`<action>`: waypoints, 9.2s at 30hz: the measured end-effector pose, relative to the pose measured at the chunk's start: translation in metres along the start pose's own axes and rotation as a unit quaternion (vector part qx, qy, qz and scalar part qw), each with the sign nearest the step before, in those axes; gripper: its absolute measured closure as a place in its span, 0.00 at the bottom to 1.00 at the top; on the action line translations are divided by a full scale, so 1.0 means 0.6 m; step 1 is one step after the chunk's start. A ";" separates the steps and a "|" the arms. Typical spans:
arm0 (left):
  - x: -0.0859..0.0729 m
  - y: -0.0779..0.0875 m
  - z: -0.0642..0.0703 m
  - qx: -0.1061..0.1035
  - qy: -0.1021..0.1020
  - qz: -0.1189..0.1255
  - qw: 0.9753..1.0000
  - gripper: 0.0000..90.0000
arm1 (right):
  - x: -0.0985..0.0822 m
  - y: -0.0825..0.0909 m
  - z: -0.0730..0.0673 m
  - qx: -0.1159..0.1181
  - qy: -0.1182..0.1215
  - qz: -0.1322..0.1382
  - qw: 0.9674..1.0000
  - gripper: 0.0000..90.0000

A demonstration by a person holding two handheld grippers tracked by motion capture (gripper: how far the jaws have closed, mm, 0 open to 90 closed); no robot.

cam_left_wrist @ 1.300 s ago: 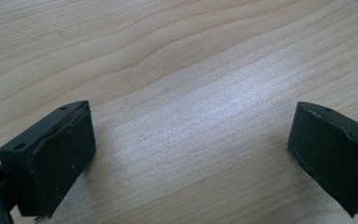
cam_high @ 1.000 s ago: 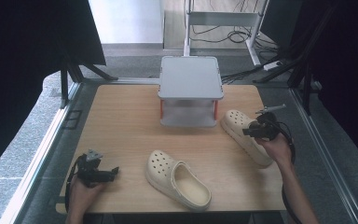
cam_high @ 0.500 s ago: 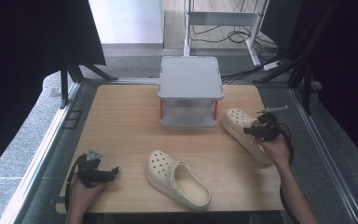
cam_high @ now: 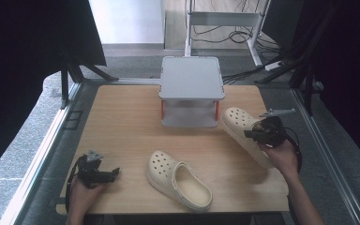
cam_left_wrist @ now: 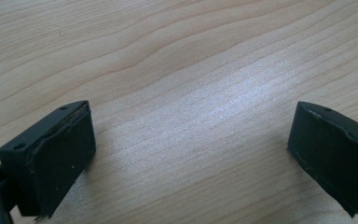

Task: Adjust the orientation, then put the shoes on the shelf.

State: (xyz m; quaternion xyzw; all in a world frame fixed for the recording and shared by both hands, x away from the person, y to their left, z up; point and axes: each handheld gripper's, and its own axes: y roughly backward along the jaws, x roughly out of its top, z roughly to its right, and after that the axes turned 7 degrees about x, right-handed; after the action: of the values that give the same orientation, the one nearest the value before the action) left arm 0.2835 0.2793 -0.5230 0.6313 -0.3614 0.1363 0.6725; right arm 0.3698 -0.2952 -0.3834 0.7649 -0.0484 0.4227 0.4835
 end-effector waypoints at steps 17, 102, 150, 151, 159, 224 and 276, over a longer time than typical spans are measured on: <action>0.000 0.000 -0.001 -0.001 -0.002 -0.001 1.000 0.01 | 0.020 -0.050 -0.159 0.068 0.082 -0.014 0.994 0.86; 0.000 0.000 0.000 0.000 0.000 -0.001 1.000 0.01 | -0.030 -0.218 -0.264 0.169 0.154 -0.103 0.968 0.48; 0.000 0.000 0.000 0.000 -0.001 -0.001 1.000 0.01 | 0.038 -0.136 -0.265 0.125 0.133 -0.113 0.977 0.74; 0.000 0.000 -0.001 0.000 -0.002 -0.001 1.000 0.01 | 0.045 -0.127 -0.261 0.121 0.126 -0.114 0.978 0.74; 0.000 0.000 0.000 -0.001 -0.001 -0.001 1.000 0.01 | 0.075 -0.091 -0.252 0.106 0.114 -0.105 0.982 0.74; 0.002 -0.001 -0.001 -0.003 -0.003 -0.001 1.000 0.01 | 0.445 -0.215 -0.145 -0.123 -0.136 -0.029 0.983 0.73; 0.003 -0.003 -0.001 -0.001 -0.001 0.001 1.000 0.01 | 0.393 -0.172 -0.117 0.010 0.015 -0.014 1.000 0.17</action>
State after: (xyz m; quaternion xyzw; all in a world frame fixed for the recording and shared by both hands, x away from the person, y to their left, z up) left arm 0.2861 0.2789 -0.5228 0.6308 -0.3629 0.1359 0.6722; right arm 0.5281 -0.1069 -0.2795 0.7640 -0.0265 0.4277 0.4824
